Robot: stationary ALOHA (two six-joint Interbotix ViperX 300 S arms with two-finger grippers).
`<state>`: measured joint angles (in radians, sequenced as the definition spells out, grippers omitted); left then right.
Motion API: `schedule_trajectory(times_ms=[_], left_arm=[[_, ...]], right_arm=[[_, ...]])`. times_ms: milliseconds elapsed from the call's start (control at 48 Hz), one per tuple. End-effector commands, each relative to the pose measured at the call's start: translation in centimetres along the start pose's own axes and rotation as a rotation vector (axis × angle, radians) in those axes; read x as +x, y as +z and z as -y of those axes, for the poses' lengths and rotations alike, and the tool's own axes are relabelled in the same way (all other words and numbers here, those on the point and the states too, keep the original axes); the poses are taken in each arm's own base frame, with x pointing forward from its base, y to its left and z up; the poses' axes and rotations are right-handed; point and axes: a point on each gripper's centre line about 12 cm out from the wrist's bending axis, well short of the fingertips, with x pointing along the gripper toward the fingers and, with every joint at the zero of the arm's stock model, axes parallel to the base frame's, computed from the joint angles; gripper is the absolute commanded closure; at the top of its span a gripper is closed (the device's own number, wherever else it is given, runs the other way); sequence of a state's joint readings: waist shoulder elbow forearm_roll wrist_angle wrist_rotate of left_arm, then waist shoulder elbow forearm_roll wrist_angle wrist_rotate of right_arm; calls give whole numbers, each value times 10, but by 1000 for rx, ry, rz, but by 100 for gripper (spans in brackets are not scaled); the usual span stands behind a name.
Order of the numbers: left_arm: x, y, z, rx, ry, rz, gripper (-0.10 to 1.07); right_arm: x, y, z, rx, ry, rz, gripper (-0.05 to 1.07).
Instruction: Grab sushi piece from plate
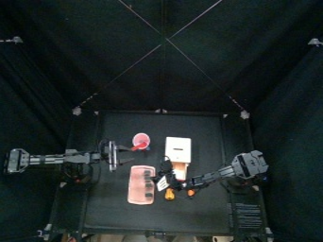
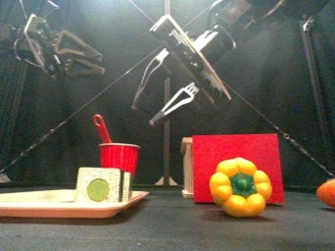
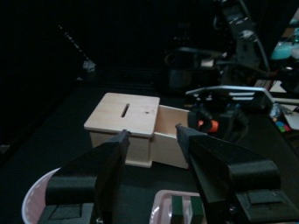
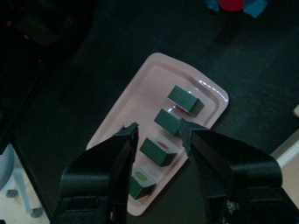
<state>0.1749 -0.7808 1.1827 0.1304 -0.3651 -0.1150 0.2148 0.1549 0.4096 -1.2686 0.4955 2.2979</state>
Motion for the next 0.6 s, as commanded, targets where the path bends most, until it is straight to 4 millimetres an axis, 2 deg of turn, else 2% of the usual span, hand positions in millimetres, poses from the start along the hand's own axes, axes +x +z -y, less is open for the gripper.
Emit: schedule_trajectory(times_ms=[0,125,312,583], left_arm=[[-5,6,-1,-15,7,33,13],[-6,3,-2,-38,17,28,13],[-7,0,-3,-66,27,21,13],[-8,-1,-4,-81,33,21,13]], right_arm=[[2,18,-6,74,32,-4,23],[11,25,-8,107,38,-9,22],[14,42,-15,135,53,21,22],[1,75,-19,168,15,137,22]])
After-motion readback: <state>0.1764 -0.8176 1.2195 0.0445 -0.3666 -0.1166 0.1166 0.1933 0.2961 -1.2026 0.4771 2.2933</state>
